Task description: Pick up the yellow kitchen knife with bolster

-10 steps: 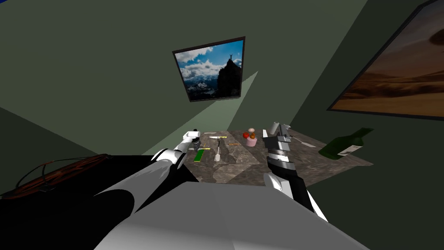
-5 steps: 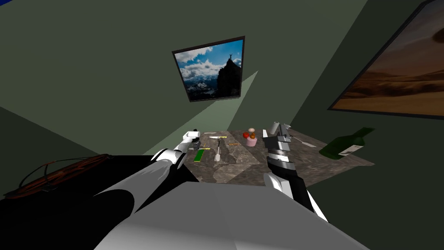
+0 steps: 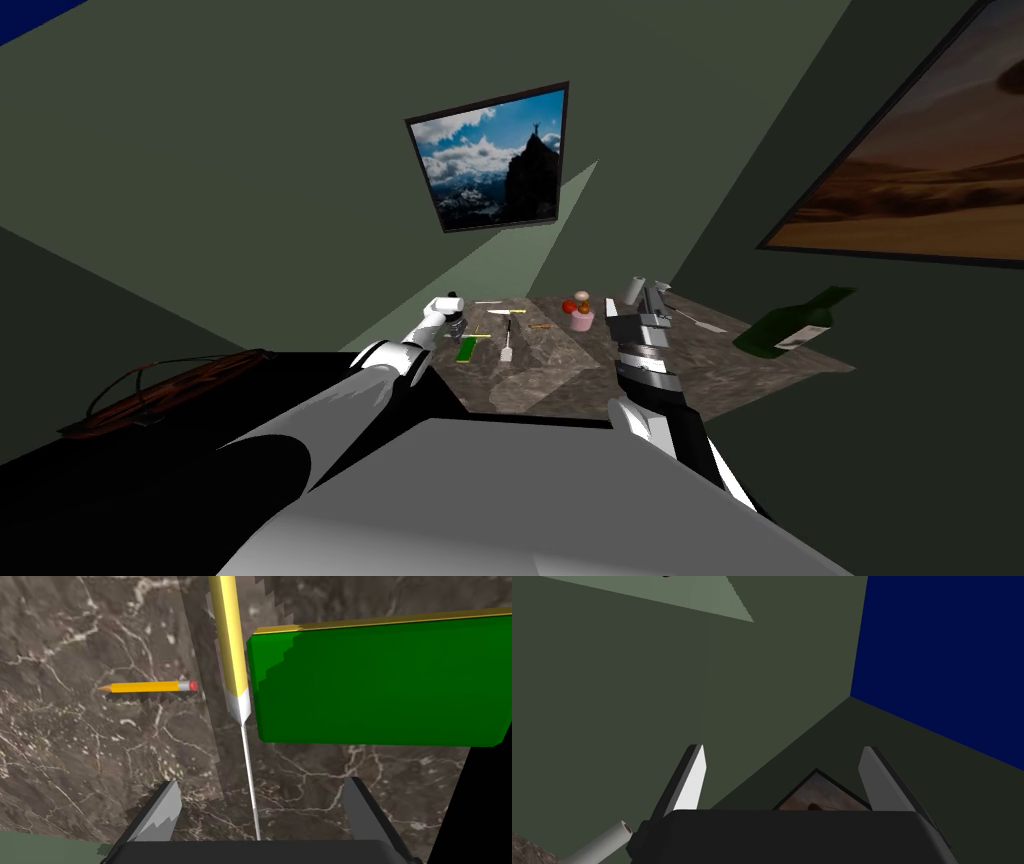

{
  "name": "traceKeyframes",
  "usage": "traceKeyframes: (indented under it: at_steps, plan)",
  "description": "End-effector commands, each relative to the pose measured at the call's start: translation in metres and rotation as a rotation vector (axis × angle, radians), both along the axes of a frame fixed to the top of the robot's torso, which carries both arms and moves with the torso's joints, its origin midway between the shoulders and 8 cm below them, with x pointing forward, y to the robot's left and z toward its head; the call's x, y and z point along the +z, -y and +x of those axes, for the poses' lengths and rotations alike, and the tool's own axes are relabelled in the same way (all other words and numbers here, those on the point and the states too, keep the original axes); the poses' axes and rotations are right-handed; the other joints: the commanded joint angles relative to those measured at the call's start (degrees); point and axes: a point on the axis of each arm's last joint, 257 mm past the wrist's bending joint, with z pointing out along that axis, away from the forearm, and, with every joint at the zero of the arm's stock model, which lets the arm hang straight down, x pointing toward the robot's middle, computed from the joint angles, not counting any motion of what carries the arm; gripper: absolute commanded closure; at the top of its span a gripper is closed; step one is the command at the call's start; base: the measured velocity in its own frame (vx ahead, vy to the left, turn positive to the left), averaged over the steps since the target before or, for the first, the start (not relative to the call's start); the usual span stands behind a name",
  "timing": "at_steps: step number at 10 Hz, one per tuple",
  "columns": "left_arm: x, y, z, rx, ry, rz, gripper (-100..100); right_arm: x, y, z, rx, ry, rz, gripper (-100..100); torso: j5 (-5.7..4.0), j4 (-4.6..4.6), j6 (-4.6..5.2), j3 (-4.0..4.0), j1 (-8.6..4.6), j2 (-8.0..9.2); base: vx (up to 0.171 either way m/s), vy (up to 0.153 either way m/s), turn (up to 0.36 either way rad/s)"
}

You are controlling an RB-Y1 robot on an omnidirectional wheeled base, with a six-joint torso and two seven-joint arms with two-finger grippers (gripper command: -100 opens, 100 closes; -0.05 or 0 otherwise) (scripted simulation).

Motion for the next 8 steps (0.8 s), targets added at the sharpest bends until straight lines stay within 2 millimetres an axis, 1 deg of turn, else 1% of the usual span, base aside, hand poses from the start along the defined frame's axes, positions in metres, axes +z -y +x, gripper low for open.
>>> traceKeyframes:
  at_steps: [1, 2, 3, 4, 7, 8]
  plan:
    - [0.022, 0.015, 0.022, -0.029, 0.063, -0.007, -100, 0.0, 0.0, 0.0, 0.0, 0.0, 0.0, 0, 0.0, 0.0, 0.0, 0.0, 0.0, 0.0, -0.086, 0.076, 0.038]
    - [0.022, 0.015, 0.022, -0.029, 0.063, -0.007, -100, 0.0, 0.0, 0.0, 0.0, 0.0, 0.0, 0, 0.0, -0.01, 0.0, -0.03, 0.06, -0.06, -0.057, 0.058, 0.003]
    - [0.044, 0.03, 0.042, -0.061, 0.129, -0.016, -100, 0.0, 0.0, 0.0, 0.0, 0.0, 0.0, 0, 0.0, -0.04, 0.01, -0.1, 0.0, -0.17, -0.061, 0.07, 0.023]
    - [0.044, 0.03, 0.042, -0.061, 0.129, -0.016, -100, 0.0, 0.0, 0.0, 0.0, 0.0, 0.0, 0, 0.01, -0.05, 0.0, -0.11, 0.05, -0.18, -0.054, 0.058, 0.015]
    - [0.085, 0.059, 0.073, -0.116, 0.246, -0.045, -100, 0.0, 0.0, 0.0, 0.0, 0.0, 0.0, 0, -0.01, -0.06, 0.01, -0.15, -0.03, -0.25, -0.043, 0.059, 0.051]
    - [0.074, 0.055, 0.065, -0.097, 0.215, -0.074, -100, 0.0, 0.0, 0.0, 0.0, 0.0, 0.0, 0, 0.01, -0.07, 0.0, -0.16, 0.03, -0.27, 0.045, 0.032, 0.103]
